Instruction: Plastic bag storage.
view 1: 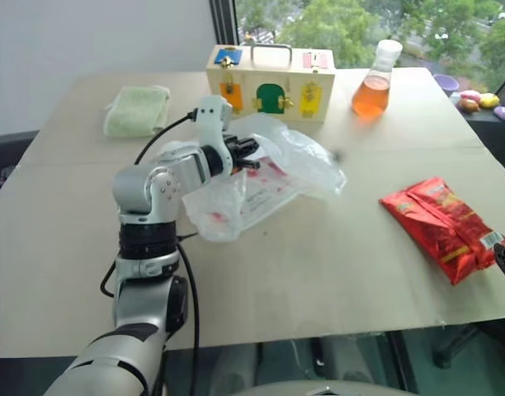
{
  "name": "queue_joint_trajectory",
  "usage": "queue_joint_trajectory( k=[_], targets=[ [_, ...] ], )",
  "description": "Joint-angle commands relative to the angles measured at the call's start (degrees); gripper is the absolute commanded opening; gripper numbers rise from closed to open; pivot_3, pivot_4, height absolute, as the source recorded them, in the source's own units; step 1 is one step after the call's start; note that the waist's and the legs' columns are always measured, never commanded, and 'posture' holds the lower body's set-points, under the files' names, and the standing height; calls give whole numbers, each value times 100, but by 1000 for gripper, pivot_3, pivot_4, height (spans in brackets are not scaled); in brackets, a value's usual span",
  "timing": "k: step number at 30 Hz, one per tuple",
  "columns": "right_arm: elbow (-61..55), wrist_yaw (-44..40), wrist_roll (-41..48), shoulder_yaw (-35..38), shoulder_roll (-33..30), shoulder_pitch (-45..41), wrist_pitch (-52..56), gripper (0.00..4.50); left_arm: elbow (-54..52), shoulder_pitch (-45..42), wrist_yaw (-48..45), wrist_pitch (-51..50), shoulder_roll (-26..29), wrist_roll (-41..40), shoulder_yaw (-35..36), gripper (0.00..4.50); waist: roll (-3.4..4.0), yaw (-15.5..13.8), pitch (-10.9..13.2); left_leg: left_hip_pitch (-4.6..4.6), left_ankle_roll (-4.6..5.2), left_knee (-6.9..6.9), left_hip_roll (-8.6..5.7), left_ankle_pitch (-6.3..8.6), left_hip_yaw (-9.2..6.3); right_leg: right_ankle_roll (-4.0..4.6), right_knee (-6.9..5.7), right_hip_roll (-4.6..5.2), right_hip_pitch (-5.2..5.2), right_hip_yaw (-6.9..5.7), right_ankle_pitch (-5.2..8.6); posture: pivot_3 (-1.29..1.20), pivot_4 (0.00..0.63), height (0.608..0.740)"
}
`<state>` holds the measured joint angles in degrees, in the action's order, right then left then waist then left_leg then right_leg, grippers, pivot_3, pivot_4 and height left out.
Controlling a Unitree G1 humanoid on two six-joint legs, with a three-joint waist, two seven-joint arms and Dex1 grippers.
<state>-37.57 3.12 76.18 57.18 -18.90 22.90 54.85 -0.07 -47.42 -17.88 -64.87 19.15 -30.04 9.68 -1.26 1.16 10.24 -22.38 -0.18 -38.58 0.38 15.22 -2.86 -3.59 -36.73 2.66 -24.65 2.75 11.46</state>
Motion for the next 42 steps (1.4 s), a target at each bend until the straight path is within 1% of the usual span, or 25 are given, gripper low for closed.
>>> queue_joint_trajectory(
  k=[1,4,7,10,12,14,17,19,21,25,29,32,37,39,41,42],
  targets=[
    [498,331,505,-445,-204,-301,-245,4414,-251,-86,-5,-87,61,-103,109,0,-1,3,0,0,0,0,0,0,2,-2,0,0,0,3,-1,0,150,740],
    [1090,330,334,-784,-374,-590,-348,4414,-363,-68,32,-215,86,-150,180,0,0,-5,0,1,0,0,-2,0,8,-5,1,0,-1,11,-5,0,150,740],
    [1599,159,5,-1083,-512,-730,-427,4414,-492,-35,80,-354,134,-179,258,0,2,-20,-1,0,1,2,-1,0,7,1,1,-1,-1,9,-9,0,150,740],
    [2203,-195,-336,-1406,-584,-956,-570,4414,-659,21,134,-521,182,-232,355,0,2,-22,-1,-4,1,3,-1,1,5,6,5,-1,-2,7,-12,0,150,740],
    [2477,-413,-533,-1602,-618,-1078,-627,4414,-754,67,150,-611,234,-238,381,0,-5,-5,-5,-2,2,2,-1,1,8,4,9,-1,0,9,-13,0,150,740],
    [2567,-391,-789,-1711,-652,-1092,-689,4414,-834,98,154,-663,283,-234,384,0,-11,12,-9,3,2,2,0,1,13,2,9,-1,2,13,-12,0,150,740],
    [2021,-286,-484,-1375,-580,-834,-788,4414,-921,95,201,-703,336,-241,512,0,-11,-1,-9,20,2,3,1,1,12,-6,9,-2,17,13,-6,0,150,740],
    [1481,-455,-102,-1104,-520,-371,-855,4414,-971,158,216,-732,353,-251,565,0,-4,-29,-10,26,2,12,0,1,12,-11,8,-2,20,13,-2,0,150,740],
    [1189,-549,104,-1000,-463,-17,-908,4414,-997,215,211,-742,356,-262,580,0,0,-38,-12,26,2,19,0,1,9,-13,9,-1,20,12,2,0,150,740],
    [937,-504,366,-918,-401,407,-1073,4414,-963,246,188,-718,342,-257,569,0,-3,-28,-11,21,4,17,0,3,15,-19,22,0,20,16,2,0,150,740],
    [1067,-246,429,-1084,-388,449,-1150,4414,-876,227,140,-666,331,-239,504,0,-3,-8,-11,34,4,18,3,3,30,-6,20,-1,21,28,15,0,150,740],
    [1369,-333,243,-1392,-391,238,-1162,4414,-878,220,129,-683,322,-251,504,0,-3,-8,-11,35,4,18,4,3,30,0,19,-3,21,28,18,0,150,740],
    [2169,-547,-80,-1780,-549,-559,-1199,4414,-892,206,117,-712,302,-279,499,0,-11,9,-10,42,6,18,4,4,47,-1,20,-3,25,41,17,0,150,740],
    [2754,-698,-388,-1963,-593,-1042,-1294,4414,-876,204,115,-695,314,-266,494,0,-13,7,-10,45,6,18,4,4,51,-2,19,-3,25,46,17,0,150,740],
    [3250,-924,-606,-2081,-614,-1424,-1377,4414,-888,201,133,-696,305,-275,528,0,-33,52,-16,56,6,18,10,4,51,-8,20,-9,37,45,13,0,150,740],
    [3398,-988,-728,-2119,-620,-1512,-1393,4182,-914,209,158,-707,296,-275,543,0,-34,69,-16,59,7,17,10,4,51,-10,24,-9,43,46,12,0,150,740]
  ],
)
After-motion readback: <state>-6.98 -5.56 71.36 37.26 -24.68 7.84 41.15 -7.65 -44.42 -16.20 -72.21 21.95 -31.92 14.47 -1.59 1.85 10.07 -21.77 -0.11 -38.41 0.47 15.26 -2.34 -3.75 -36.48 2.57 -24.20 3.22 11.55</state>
